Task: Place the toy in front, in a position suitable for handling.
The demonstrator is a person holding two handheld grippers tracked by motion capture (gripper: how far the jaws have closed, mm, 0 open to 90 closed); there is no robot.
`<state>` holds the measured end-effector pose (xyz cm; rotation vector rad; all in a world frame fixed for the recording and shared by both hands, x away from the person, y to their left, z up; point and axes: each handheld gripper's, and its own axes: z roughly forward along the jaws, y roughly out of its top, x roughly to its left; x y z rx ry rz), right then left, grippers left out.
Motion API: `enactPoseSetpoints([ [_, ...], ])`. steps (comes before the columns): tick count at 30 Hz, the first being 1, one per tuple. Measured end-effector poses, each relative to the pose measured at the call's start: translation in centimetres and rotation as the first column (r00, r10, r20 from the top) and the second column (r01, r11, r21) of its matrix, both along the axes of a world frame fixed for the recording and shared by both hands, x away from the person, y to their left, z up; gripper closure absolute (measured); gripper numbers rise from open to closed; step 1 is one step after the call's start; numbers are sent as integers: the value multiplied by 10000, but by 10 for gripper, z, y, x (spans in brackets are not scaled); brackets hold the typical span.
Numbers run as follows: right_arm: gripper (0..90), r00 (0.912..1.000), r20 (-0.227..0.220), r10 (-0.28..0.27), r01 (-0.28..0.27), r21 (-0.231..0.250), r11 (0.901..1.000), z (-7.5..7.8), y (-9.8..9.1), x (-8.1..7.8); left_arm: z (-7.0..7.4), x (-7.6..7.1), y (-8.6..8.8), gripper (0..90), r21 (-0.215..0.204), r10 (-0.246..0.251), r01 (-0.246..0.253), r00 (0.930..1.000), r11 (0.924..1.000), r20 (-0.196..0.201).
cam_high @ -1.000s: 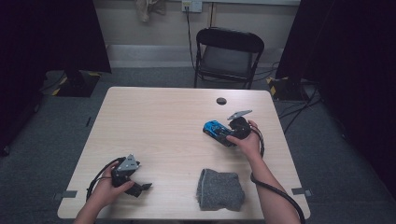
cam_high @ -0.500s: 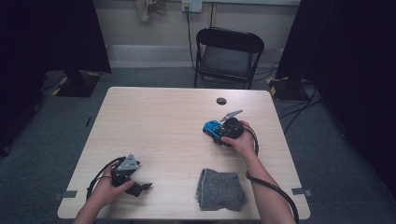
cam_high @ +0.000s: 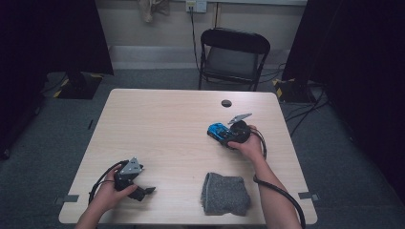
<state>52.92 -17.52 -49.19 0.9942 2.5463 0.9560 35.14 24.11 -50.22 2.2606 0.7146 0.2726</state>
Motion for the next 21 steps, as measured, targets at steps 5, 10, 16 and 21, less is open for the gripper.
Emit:
enactPoseSetpoints([
  [5, 260, 9995, -161, -286, 282, -236, 9993, 3, 3, -2, 0, 0, 0, 0, 20, -9, 9, 10000, 10000, 15],
  [10, 261, 9974, -352, -637, 621, -450, 9971, 5, 6, -5, 0, 0, 0, 0, 19, -8, 8, 10000, 10000, 14],
  [16, 259, 9967, -365, -721, 702, -494, 9963, 5, 5, -7, 0, 0, 0, 0, 16, -3, 3, 10000, 10000, 11],
  [21, 259, 9969, -355, -702, 686, -447, 9966, 5, 4, -8, 0, 0, 0, 0, 14, -8, 8, 10000, 10000, 14],
])
